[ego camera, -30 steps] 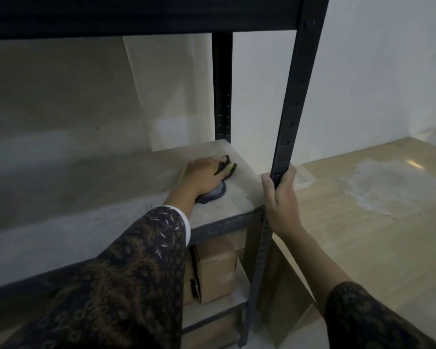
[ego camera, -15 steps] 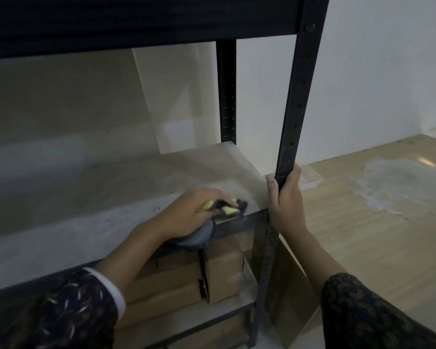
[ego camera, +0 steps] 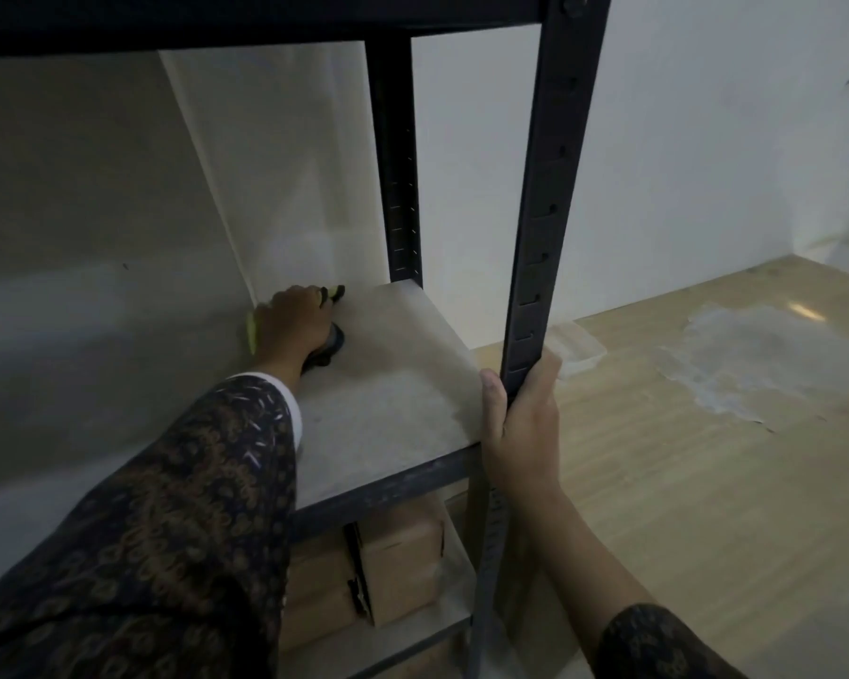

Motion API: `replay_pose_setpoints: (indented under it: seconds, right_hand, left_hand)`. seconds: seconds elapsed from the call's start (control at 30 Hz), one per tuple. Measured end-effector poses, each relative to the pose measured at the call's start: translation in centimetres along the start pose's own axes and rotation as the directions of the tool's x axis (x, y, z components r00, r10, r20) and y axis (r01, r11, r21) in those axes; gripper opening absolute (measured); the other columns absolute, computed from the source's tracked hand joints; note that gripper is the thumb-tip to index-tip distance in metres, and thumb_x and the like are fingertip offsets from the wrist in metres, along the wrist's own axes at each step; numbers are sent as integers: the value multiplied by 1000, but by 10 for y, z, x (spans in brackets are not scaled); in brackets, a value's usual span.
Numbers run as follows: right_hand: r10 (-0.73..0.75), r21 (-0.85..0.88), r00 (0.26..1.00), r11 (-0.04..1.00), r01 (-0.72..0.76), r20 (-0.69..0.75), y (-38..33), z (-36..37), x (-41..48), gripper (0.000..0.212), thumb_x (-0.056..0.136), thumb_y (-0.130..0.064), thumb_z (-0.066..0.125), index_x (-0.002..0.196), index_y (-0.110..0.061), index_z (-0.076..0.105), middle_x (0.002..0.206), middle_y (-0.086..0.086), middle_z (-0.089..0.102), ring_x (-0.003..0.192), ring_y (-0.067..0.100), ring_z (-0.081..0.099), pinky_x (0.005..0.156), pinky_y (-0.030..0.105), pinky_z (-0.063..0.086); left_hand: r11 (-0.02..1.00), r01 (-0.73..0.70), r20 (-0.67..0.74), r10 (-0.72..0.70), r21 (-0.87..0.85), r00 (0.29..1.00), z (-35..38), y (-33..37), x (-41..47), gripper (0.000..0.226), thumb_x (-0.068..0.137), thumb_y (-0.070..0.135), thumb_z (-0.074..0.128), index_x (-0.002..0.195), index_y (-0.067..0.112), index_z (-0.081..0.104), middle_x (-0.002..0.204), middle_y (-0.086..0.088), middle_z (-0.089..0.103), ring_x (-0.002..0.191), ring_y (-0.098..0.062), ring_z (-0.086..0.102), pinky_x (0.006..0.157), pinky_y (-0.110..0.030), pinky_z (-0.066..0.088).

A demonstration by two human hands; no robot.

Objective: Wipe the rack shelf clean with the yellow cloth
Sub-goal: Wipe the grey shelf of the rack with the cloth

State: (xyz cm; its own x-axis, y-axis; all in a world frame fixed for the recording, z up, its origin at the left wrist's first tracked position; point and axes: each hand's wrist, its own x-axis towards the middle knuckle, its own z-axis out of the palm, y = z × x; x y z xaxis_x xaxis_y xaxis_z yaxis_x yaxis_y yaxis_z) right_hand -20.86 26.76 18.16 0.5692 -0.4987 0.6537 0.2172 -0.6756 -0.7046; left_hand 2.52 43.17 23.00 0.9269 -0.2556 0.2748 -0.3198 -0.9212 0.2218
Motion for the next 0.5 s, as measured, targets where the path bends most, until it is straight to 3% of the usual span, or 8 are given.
replay_pose_setpoints:
  seconds: [0.23, 0.33, 0.5]
  right_hand:
    - [-31, 24, 999, 999, 31, -18, 0, 1, -1, 29, 91, -51, 38, 103, -25, 32, 79, -15, 36, 67, 0, 43, 54, 9, 34]
    - [-35, 14, 999, 999, 35, -9, 1, 1, -1, 30, 91, -50, 38, 104, -24, 31, 78, -16, 35, 65, -2, 42, 54, 9, 36]
    - [-28, -7, 999, 1000, 28, 38, 0, -4, 0, 33, 92, -52, 36, 107, -24, 30, 80, -15, 38, 66, -1, 43, 53, 11, 32]
  left_hand:
    - [945, -241, 87, 265, -219, 960, 12, 57, 4, 34, 96, 34, 42, 112, 10, 61, 114, -19, 64, 101, -35, 59, 88, -40, 47]
    - [882, -374, 125, 422, -287, 898, 12, 83, -14, 30, 96, 30, 46, 115, 11, 60, 115, -14, 63, 106, -32, 57, 90, -37, 43]
    - [819, -495, 200, 558, -289, 806, 2, 102, -57, 34, 98, 30, 44, 126, 13, 55, 129, -7, 58, 117, -26, 53, 100, -37, 40]
